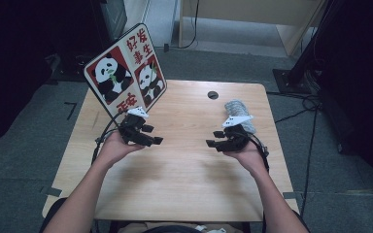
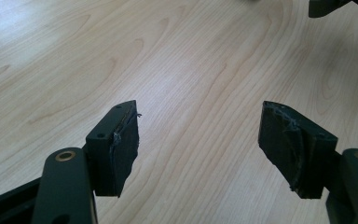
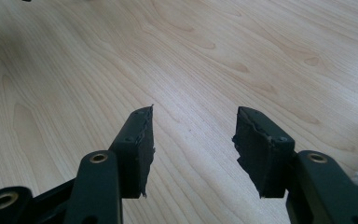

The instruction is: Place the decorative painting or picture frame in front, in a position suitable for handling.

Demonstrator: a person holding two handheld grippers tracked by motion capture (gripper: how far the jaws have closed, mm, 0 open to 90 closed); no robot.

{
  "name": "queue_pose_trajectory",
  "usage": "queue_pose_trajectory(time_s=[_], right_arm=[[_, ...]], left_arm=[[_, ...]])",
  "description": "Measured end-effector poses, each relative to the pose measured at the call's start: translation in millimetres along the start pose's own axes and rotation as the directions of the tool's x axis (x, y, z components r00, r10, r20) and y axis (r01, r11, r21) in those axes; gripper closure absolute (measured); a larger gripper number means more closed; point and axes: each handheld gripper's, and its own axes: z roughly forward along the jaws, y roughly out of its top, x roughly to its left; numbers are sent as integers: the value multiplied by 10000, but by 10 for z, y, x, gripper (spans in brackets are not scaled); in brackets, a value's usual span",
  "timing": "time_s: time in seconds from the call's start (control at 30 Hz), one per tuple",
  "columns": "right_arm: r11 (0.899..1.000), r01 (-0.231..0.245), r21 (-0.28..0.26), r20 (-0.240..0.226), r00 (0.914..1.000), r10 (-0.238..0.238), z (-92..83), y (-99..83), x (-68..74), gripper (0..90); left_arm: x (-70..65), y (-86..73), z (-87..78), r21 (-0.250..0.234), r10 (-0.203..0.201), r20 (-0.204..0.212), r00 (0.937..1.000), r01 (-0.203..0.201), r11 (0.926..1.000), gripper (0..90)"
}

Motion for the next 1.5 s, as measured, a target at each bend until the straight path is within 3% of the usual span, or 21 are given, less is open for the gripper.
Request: queue_pose_trajectory(time_s=[0.27,0.6,0.9,1.2,1.5], right_arm=[[9999,30,152,-33,10000,-30,25,-2,10,474],[9992,150,359,-105,9998,-146,50,7,16,472],[9992,170,373,-123,9998,-166,65,16,12,468],[9989,116,449,-121,9999,-111,67,13,9,467],[9984,146,545,-104,9998,-140,79,9,12,467]], left_arm=[[14,-15,-88,-241,-223,79,9997,224,9995,295],[59,-67,-225,-275,-295,-96,9995,292,9992,297],[117,-150,-390,-426,-592,-303,9978,579,9974,298],[200,-226,-588,-757,-1079,-298,9937,1054,9915,294],[264,-301,-725,-966,-1217,-438,9916,1171,9884,292]])
